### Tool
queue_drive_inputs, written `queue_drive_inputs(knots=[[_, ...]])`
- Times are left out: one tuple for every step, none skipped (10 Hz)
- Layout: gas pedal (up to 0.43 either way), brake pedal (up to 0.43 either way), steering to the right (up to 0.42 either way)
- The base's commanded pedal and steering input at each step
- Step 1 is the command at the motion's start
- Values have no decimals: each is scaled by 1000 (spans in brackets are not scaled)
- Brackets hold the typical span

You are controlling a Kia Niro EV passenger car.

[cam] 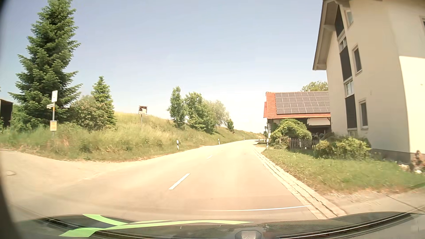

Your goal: Follow the waypoints while adhering to traffic rules and regulations

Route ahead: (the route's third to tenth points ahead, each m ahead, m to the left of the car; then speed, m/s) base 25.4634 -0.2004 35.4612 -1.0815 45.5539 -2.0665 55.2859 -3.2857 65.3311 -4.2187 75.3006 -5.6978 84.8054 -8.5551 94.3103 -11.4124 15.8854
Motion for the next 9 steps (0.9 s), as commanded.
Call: queue_drive_inputs(knots=[[177,0,7],[189,0,9],[189,0,10],[177,0,11],[177,0,10],[177,0,10],[177,0,10],[138,0,13],[79,0,14]])
